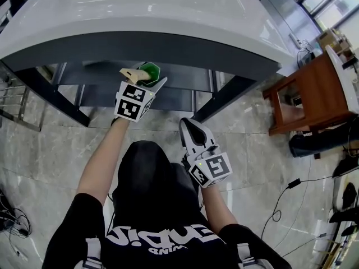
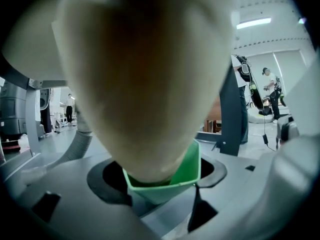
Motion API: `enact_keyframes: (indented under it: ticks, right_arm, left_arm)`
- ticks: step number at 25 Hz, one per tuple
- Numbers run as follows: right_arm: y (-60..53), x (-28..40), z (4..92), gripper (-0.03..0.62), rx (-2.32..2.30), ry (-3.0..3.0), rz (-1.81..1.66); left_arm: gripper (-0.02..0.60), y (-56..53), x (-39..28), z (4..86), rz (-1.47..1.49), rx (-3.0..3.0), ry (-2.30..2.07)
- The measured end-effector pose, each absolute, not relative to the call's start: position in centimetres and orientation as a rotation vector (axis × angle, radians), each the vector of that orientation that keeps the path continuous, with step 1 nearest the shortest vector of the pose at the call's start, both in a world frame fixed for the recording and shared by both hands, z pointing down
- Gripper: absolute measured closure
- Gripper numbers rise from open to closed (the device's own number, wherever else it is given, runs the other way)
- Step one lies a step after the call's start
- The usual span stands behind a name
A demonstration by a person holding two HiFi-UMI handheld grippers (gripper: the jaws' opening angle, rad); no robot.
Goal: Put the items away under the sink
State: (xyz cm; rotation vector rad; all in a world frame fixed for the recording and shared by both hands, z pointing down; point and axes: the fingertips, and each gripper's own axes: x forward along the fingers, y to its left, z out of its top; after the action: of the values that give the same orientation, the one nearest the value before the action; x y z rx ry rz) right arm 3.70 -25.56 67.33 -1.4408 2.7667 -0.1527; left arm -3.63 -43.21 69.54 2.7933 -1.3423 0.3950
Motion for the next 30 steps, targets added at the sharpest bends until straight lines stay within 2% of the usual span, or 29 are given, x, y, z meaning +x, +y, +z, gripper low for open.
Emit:
enact_keyframes:
  ticks: [30]
  right_arm:
    - [-25.3, 4.3, 68.2, 0.576, -1.470, 2.766, -0.182]
  left_arm:
    - [0.235, -45.2, -3.5, 69.3, 0.201, 2.740, -1.463]
